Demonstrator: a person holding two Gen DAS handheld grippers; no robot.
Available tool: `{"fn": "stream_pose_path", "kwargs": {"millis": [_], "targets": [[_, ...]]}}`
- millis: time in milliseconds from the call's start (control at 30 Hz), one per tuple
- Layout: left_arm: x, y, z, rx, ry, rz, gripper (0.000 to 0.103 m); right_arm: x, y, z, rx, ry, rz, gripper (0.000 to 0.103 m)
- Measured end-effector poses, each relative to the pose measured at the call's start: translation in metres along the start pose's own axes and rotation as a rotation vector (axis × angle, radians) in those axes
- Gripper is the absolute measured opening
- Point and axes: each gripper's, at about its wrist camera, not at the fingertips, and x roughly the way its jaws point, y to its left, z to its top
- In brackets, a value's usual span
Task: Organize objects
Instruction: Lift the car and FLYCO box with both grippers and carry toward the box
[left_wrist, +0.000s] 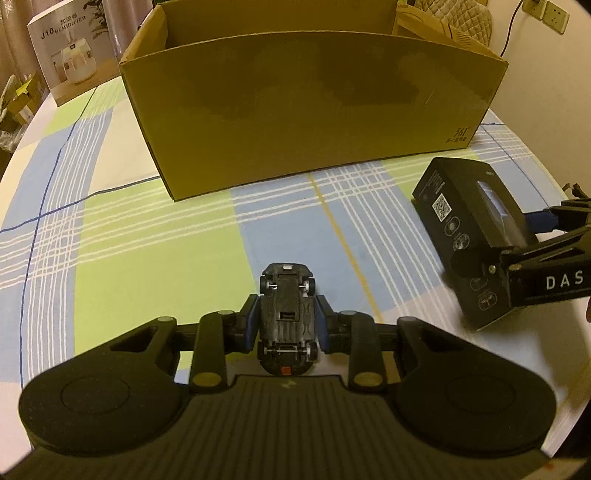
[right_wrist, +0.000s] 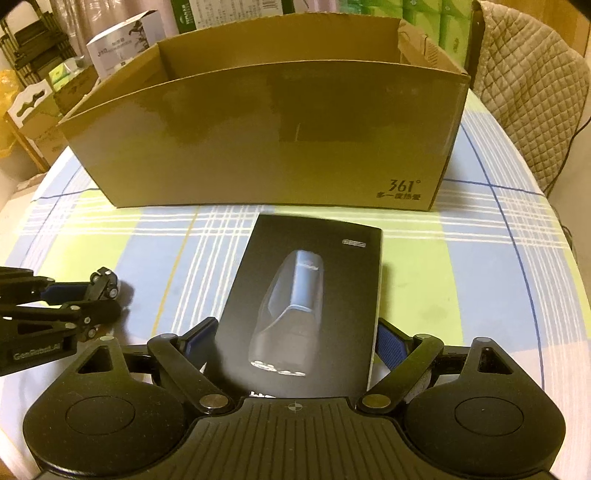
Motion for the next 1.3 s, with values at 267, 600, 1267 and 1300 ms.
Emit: {"fn": "stream_pose_path", "kwargs": {"millis": [267, 600, 1267, 1300], "targets": [[-0.007, -0.001, 0.001, -0.004, -0.01, -0.01, 0.026, 0.002, -0.003, 0.0, 0.025, 0.01, -0.006, 0.085], [-0.016, -0.008, 0.009, -0.005, -0.035, -0.026, 0.026, -0.012, 0.003, 0.001, -0.016, -0.054, -0.004, 0.081], [-0.032, -0.008, 0.015, -0.044, -0.066, -0.034, 0.025, -0.028, 0.01, 0.005, -0.023, -0.107, 0.045, 0.081], [-0.033, -0.008, 0.015, -0.047, -0.068, -0.034, 0.025, -0.03, 0.011, 0.005, -0.024, -0.112, 0.049, 0.081]]}}
